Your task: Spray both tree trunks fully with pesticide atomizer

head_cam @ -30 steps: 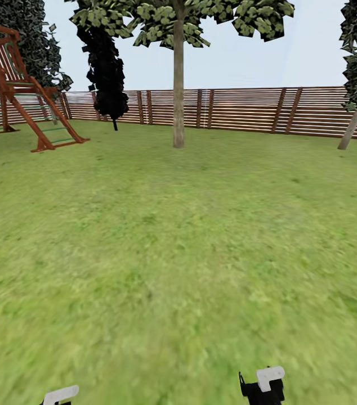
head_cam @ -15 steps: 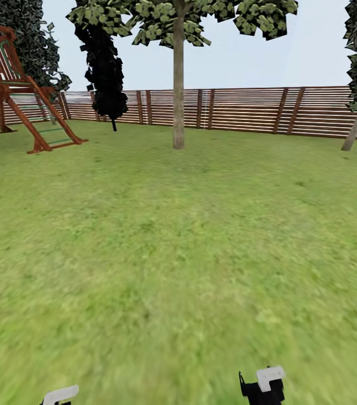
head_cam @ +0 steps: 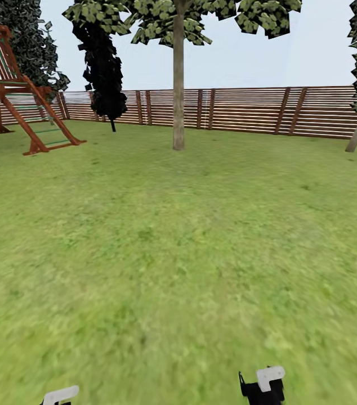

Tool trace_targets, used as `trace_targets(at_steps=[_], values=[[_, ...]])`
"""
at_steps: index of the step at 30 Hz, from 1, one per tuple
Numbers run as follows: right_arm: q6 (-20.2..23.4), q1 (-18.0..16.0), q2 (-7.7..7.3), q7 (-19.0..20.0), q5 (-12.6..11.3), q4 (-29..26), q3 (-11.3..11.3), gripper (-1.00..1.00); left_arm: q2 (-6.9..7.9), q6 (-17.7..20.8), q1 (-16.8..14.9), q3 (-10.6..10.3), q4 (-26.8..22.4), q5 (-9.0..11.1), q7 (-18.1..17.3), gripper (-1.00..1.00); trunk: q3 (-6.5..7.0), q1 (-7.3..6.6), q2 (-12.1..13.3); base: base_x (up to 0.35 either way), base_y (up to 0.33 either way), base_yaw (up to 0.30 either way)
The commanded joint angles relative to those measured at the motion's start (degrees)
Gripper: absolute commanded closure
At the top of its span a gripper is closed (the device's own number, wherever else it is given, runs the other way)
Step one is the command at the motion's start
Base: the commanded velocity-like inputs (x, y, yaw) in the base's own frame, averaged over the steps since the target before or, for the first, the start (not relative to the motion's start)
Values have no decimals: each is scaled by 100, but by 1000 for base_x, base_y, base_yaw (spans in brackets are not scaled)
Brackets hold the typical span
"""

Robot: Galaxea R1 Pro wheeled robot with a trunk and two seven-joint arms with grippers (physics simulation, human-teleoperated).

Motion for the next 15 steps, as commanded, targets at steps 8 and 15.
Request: trace_targets(at_steps=[8, 15], values=[[5, 0, 0, 0, 0, 0, 0, -100, 0, -1, 0, 0, -1, 0, 0, 100, 0, 0, 0, 340, 0, 0], [3, 0, 0, 0, 0, 0, 0, -100, 0, -1, 0, 0, -1, 0, 0, 100, 0, 0, 0, 339, 0, 0]])
